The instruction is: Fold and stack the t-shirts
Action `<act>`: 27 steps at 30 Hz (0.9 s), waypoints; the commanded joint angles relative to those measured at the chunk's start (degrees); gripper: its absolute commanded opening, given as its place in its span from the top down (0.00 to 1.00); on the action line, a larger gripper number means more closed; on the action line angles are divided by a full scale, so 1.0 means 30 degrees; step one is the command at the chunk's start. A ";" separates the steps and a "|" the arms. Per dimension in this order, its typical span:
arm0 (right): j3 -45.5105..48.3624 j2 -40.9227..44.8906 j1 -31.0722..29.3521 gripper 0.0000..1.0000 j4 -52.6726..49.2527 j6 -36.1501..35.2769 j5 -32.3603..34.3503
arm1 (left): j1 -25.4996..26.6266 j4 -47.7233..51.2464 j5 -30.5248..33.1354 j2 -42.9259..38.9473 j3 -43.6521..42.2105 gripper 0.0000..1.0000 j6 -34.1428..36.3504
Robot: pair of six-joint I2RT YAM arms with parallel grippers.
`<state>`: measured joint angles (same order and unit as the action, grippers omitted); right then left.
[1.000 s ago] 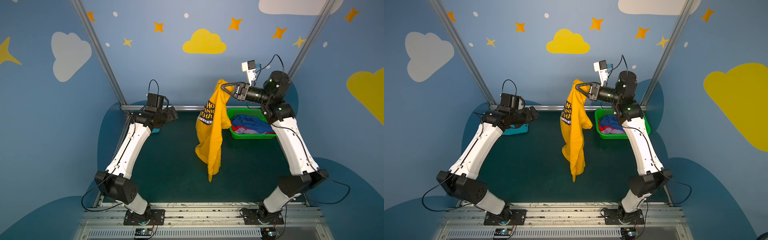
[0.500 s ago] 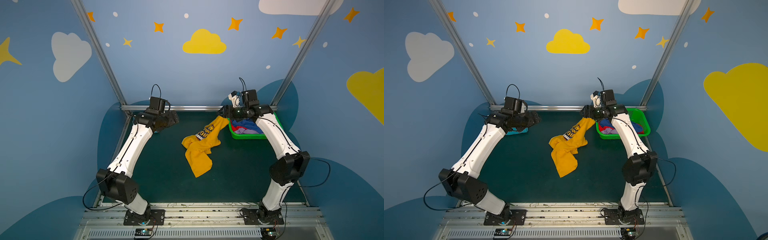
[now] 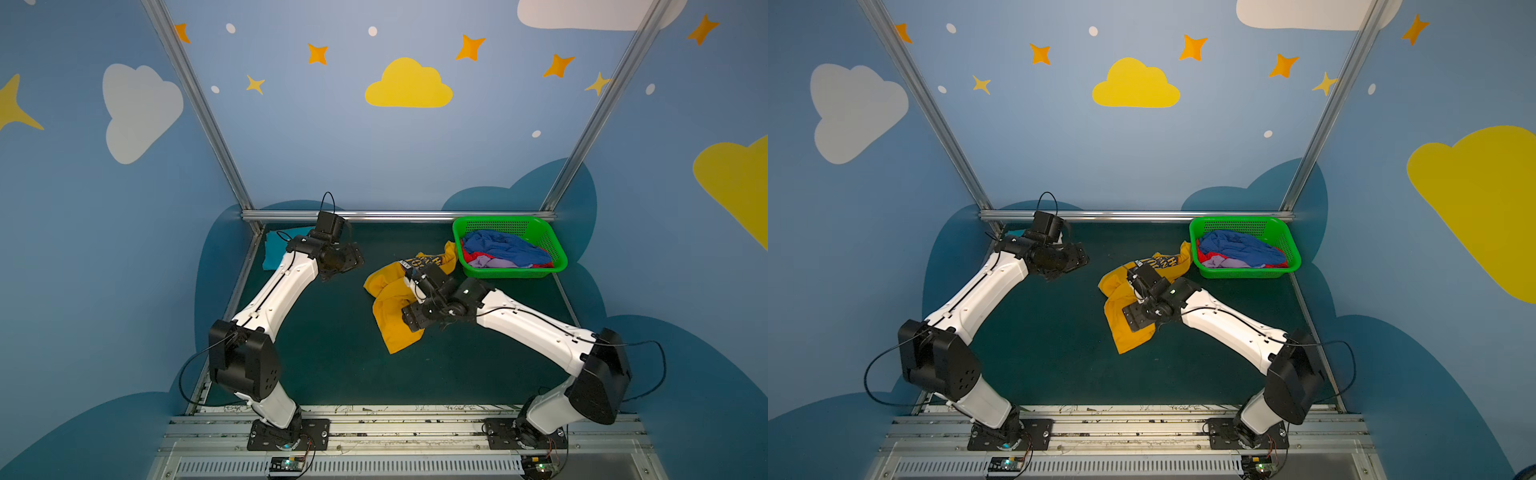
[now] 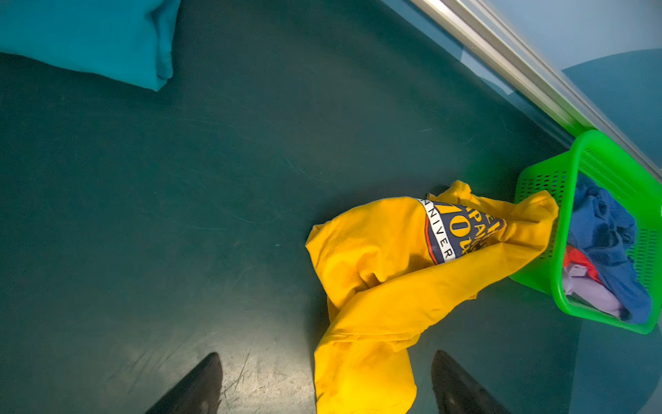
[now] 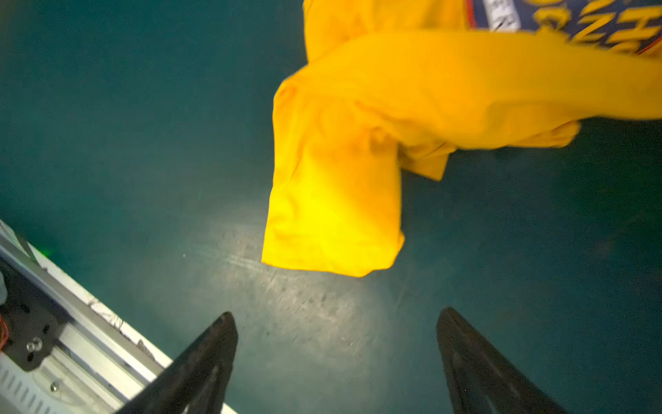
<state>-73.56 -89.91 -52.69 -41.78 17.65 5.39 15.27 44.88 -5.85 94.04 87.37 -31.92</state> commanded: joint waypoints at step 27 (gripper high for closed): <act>-0.5378 -0.2526 0.2118 1.00 -0.2734 0.3177 -0.4469 | -0.2396 -0.1111 -0.2453 -0.0202 -0.4088 0.13 -0.1291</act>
<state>-83.61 -106.98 -49.19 -44.93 29.50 -4.32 7.46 43.46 -10.28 92.62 75.83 -34.98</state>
